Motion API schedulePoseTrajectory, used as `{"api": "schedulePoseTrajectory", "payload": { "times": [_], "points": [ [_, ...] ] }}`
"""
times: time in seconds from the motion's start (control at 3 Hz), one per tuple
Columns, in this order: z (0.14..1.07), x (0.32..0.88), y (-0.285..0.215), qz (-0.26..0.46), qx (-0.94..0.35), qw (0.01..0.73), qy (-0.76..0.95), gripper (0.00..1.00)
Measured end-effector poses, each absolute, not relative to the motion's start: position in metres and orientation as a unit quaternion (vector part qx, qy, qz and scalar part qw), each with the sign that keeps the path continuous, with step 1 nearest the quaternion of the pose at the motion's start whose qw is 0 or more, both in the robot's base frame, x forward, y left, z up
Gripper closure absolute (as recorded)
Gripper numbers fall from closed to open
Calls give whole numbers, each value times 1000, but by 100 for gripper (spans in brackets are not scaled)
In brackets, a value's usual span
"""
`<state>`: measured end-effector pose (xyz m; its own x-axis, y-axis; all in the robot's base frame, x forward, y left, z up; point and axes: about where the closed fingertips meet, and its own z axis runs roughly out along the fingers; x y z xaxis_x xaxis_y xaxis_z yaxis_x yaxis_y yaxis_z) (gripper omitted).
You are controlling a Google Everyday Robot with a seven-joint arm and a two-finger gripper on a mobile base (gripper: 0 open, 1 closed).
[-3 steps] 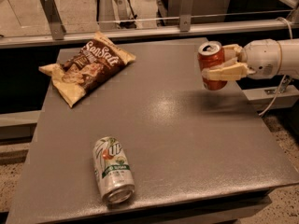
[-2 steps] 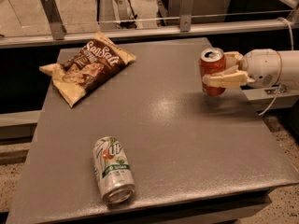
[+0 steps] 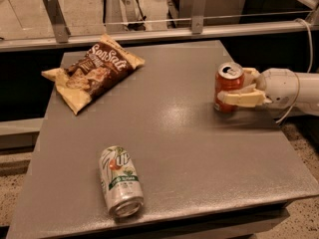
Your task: Place coke can upright
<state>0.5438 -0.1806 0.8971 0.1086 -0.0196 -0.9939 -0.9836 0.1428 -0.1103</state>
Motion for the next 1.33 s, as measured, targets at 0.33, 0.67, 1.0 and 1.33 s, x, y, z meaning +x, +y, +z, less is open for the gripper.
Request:
{"api": "schedulePoseTrajectory", "payload": {
  "times": [0.33, 0.67, 1.0, 1.33],
  "points": [
    [885, 533, -188, 441, -487, 579, 483, 51],
    [881, 528, -192, 441, -487, 585, 475, 29],
    [881, 527, -194, 439, -494, 582, 474, 5],
    [883, 528, -195, 435, -501, 578, 475, 0]
  ]
}}
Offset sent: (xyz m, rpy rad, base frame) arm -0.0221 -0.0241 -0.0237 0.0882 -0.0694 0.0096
